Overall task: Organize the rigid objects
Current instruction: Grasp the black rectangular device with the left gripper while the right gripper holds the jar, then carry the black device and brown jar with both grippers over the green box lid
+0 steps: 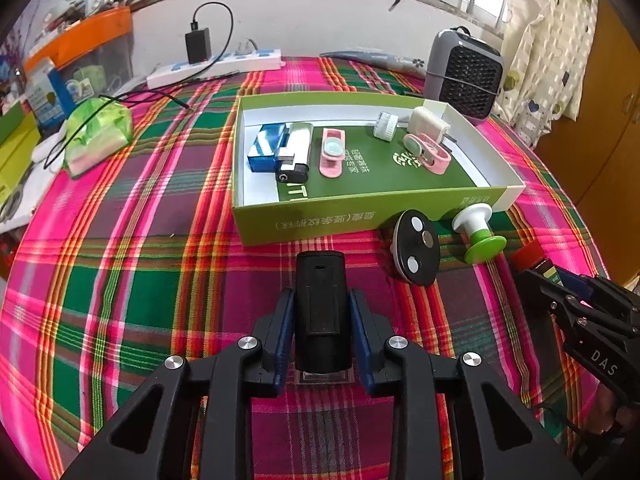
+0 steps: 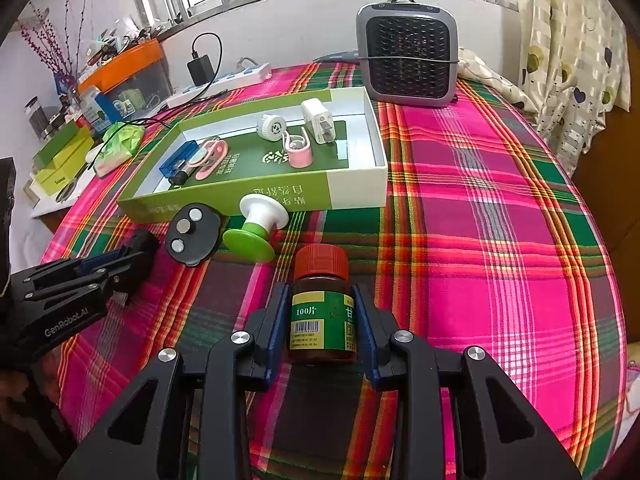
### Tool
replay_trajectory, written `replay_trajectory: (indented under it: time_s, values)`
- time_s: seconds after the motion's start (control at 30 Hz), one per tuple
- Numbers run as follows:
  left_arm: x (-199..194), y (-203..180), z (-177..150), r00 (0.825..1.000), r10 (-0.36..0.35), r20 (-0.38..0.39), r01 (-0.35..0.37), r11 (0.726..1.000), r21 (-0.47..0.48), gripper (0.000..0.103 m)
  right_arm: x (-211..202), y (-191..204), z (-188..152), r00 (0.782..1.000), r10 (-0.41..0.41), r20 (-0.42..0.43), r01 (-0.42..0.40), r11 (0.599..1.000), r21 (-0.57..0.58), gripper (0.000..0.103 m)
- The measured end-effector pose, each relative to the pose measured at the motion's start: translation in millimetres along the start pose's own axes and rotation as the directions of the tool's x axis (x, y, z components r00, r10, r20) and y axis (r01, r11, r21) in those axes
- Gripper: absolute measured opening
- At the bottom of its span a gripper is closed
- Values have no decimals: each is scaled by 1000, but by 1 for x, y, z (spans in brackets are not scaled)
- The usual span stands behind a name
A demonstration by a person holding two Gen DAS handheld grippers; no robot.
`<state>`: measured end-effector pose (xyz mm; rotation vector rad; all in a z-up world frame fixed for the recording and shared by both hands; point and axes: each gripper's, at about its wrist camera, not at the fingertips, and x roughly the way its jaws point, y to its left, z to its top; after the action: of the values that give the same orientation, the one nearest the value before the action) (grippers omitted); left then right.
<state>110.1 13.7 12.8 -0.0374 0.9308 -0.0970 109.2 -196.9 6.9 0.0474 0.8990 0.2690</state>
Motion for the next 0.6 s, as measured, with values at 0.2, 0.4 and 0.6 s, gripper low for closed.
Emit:
replay_trajectory:
  time_s: [0.2,0.4,0.6]
  values:
    - [-8,2,-3,1000,1,20,-1,1000,-2,26,-4,3,-1,1000,-4,13,5,1000,-12,33]
    - [-15,3,-6,999,-2,35,2,1000,-1,26,-8,6,-2,1000,-7,27,8,1000,-23,33]
    - [-20,2,-8,999,-6,46,6,1000,1,26,-10,9,-3,999,-11,31,11,999,-31,33]
